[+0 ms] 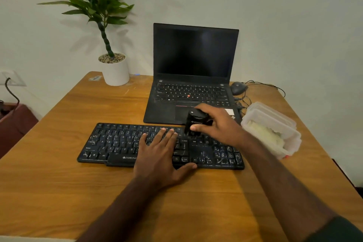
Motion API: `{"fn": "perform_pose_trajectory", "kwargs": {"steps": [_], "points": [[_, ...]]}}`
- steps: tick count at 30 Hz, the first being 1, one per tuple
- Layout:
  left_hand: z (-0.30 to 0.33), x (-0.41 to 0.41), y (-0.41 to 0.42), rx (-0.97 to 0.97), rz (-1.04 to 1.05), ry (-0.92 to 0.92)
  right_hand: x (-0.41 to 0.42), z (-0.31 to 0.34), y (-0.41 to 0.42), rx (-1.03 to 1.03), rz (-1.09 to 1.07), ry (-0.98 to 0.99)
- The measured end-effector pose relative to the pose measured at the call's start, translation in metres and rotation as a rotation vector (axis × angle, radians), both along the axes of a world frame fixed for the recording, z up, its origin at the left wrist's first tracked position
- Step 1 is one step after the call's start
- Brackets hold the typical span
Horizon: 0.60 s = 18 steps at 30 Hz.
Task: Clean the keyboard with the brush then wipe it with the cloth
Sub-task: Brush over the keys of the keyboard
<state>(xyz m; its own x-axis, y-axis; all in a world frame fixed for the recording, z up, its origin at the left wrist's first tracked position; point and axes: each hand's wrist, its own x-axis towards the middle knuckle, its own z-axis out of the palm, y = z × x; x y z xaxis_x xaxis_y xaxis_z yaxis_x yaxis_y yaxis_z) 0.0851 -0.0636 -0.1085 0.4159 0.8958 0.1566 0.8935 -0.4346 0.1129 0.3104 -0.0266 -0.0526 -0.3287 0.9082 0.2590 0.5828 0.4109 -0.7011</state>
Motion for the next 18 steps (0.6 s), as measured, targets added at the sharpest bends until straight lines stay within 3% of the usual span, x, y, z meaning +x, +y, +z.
{"fn": "perform_pose_trajectory", "kwargs": {"steps": [8, 18], "points": [[-0.001, -0.001, 0.001, -0.007, 0.001, 0.013, 0.045, 0.019, -0.003, -0.077, -0.044, -0.149], [-0.001, 0.000, 0.001, -0.002, 0.002, 0.031, 0.055, 0.001, -0.019, 0.026, -0.171, -0.069]]}}
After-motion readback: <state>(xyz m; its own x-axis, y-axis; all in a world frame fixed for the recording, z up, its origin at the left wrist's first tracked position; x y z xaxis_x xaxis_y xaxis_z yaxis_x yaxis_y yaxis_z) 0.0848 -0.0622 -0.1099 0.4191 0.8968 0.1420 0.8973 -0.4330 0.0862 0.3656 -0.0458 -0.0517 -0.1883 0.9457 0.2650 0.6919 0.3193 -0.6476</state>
